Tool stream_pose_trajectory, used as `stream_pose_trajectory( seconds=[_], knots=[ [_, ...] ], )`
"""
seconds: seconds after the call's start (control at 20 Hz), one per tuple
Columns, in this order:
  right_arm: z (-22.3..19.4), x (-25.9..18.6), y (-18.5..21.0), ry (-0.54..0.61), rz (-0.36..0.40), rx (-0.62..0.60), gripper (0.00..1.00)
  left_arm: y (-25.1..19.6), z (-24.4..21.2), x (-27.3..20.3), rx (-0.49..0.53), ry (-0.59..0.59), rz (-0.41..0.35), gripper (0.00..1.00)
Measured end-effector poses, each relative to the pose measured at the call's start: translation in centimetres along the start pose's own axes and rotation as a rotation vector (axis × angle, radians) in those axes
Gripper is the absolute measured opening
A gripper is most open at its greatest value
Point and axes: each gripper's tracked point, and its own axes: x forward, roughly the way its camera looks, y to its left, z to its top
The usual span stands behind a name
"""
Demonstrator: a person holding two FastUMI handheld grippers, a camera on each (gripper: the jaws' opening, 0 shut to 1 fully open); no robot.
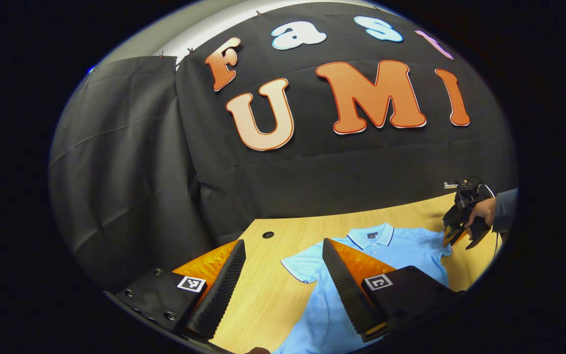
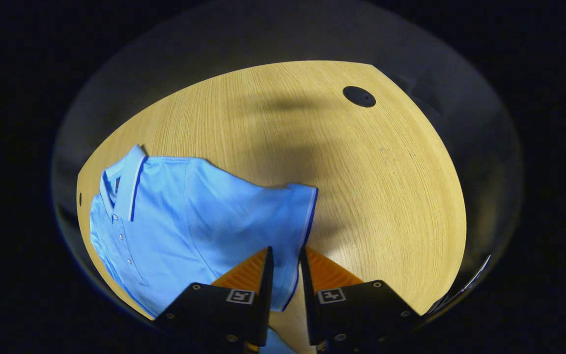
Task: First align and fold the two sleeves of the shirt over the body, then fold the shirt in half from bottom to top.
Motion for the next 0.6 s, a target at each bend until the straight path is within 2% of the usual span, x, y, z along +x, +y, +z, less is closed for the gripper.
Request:
stream_pose_trajectory(
  seconds=[0.05, 0.1, 0.2, 0.25, 0.3, 0.4, 0.6],
  knots=[
    [0.0, -0.1, 0.0, 0.005, 0.004, 0.003, 0.24, 0.0, -0.1, 0.0, -0.004, 0.002, 0.001, 1.00],
    [0.0, 0.0, 0.1, 0.001, 0.011, -0.001, 0.12, 0.1, -0.1, -0.1, -0.007, 0.003, 0.001, 1.00],
    [0.1, -0.3, 0.3, 0.009, 0.053, 0.009, 0.08, 0.0, 0.0, -0.3, -0.008, -0.004, -0.002, 1.00],
    [0.0, -0.7, 1.2, 0.022, 0.110, 0.042, 0.12, 0.0, 0.0, -0.5, -0.009, -0.007, -0.004, 1.00],
    [0.3, -0.9, 1.5, 0.018, 0.131, 0.060, 0.05, 0.0, 0.0, -0.5, -0.008, -0.008, -0.004, 1.00],
    [1.5, -1.9, 2.2, -0.033, 0.166, 0.070, 0.04, 0.2, -0.2, -0.6, -0.012, -0.007, -0.003, 1.00],
    [1.9, -4.2, 5.2, -0.048, 0.274, 0.086, 0.04, 1.2, -0.2, -0.7, -0.020, -0.004, 0.012, 1.00]
  ],
)
